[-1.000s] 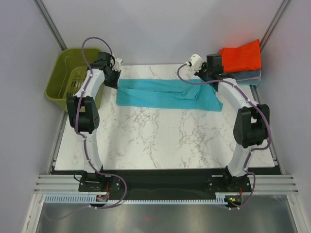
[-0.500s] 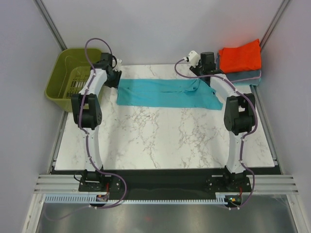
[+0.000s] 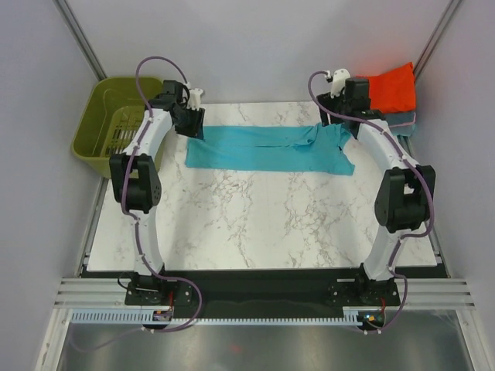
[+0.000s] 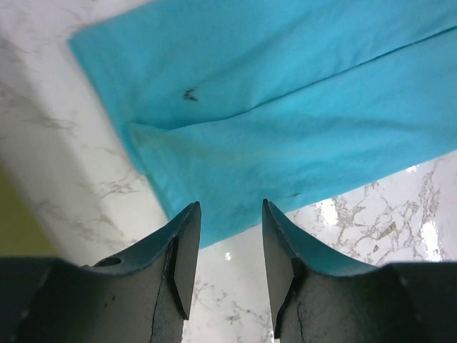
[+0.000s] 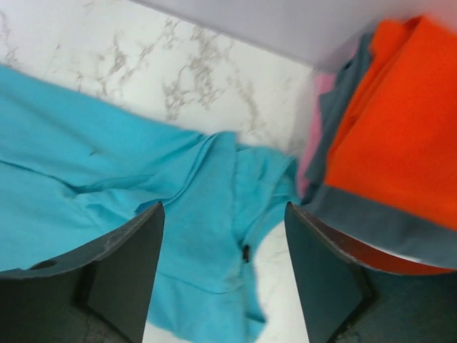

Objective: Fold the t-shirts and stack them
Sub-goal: Fold the tshirt

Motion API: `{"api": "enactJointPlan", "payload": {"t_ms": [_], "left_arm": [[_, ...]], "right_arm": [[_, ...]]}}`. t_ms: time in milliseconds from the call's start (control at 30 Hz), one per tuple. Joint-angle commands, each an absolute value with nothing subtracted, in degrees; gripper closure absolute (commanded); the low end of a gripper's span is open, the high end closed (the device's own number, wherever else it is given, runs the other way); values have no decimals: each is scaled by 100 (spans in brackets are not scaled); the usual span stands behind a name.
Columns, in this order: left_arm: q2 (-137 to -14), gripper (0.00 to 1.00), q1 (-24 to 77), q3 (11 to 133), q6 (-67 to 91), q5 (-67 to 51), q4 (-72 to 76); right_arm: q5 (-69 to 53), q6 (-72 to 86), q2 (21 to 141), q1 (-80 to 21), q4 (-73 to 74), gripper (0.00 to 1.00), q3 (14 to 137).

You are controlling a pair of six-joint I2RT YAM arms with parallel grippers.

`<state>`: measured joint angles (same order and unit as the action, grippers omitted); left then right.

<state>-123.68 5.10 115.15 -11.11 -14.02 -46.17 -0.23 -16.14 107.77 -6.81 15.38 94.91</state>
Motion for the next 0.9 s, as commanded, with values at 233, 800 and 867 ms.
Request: {"api": "enactJointPlan", "payload": {"t_ms": [233,800,867], "left_arm": [[-13174,53,668,11514,-1160,-1943,-4711],[-13535,53,958,11109,-1151,-1363,-4746],[-13570,53,1002,11057,-1143,-1292,-4729]], "right_arm": [[-1810,-158,11925,-448,2092,22,9641],[-2584,430,12928,-492,1881,24,10273],[-2593,466,13086,-527,1794,24,10441]]}}
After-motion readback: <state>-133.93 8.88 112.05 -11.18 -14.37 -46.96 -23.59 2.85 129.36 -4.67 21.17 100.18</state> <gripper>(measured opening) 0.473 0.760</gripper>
